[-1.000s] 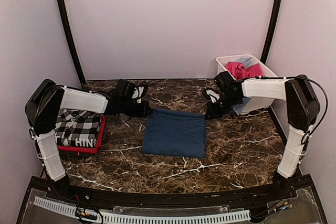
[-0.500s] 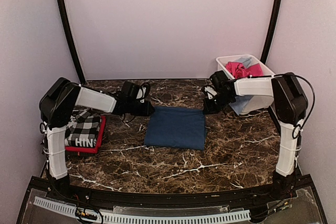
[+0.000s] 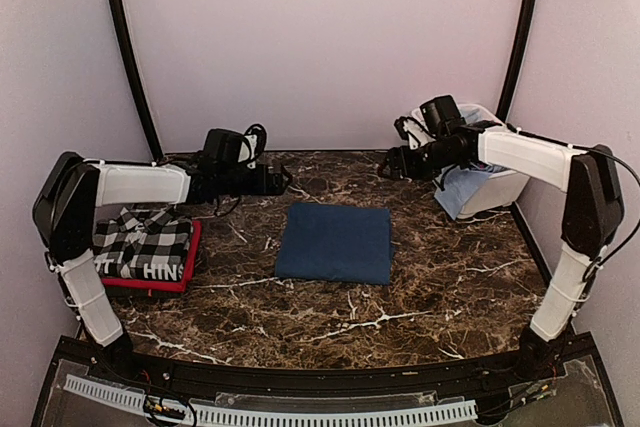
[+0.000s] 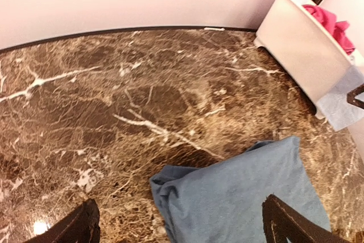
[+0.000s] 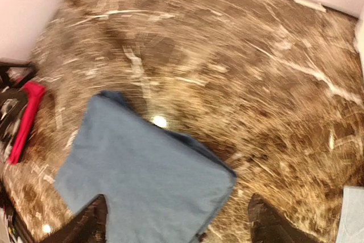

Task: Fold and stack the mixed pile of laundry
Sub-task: Move the square folded T-shirt to the center of the board.

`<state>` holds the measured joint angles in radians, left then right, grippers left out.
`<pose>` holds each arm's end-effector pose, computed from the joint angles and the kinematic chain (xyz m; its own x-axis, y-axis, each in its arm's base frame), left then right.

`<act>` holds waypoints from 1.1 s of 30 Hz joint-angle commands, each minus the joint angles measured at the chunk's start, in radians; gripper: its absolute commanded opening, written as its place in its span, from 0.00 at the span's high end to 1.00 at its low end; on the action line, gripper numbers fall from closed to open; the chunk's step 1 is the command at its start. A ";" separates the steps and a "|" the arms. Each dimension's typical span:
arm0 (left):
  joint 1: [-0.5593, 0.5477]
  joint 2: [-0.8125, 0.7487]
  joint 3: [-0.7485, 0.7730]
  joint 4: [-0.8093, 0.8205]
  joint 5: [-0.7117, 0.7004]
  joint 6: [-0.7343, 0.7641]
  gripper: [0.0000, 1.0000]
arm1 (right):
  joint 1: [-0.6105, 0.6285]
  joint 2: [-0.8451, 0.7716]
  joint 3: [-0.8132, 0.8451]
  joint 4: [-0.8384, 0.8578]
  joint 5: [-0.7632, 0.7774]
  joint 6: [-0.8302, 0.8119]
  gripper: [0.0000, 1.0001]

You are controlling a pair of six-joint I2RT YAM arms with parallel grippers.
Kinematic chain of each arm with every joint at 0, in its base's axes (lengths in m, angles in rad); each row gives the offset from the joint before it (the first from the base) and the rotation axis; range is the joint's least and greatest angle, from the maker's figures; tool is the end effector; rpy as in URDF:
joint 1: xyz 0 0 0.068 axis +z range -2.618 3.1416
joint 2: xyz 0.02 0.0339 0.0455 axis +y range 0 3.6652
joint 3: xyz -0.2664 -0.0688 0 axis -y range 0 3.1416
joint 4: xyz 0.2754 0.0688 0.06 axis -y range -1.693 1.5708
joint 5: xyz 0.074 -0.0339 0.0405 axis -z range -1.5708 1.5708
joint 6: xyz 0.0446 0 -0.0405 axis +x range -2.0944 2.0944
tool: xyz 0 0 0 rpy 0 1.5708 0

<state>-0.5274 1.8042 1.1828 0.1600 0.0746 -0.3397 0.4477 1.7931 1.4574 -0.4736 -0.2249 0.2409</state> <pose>0.3842 -0.2276 0.2084 -0.5492 -0.0647 -0.8332 0.3994 0.8555 -0.3296 0.3920 0.1993 0.2542 -0.7674 -0.1105 -0.6316 -0.3888 0.8634 0.3214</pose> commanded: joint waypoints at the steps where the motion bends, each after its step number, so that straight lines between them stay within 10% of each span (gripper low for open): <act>1: -0.016 -0.058 0.016 -0.089 0.138 0.015 0.01 | 0.053 -0.044 -0.071 0.062 -0.195 0.049 0.10; 12: -0.029 0.188 0.082 0.257 0.589 -0.260 0.01 | 0.054 0.153 -0.048 0.332 -0.433 0.256 0.07; 25: 0.041 0.375 0.211 0.146 0.425 -0.283 0.01 | -0.021 0.405 0.139 0.234 -0.400 0.167 0.10; 33: -0.008 0.013 0.091 -0.045 0.173 -0.024 0.01 | 0.009 0.162 0.153 0.185 -0.367 0.138 0.11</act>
<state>-0.4973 2.0686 1.3128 0.2249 0.4175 -0.5312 0.4313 2.1368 1.5757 -0.2726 -0.6052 0.4141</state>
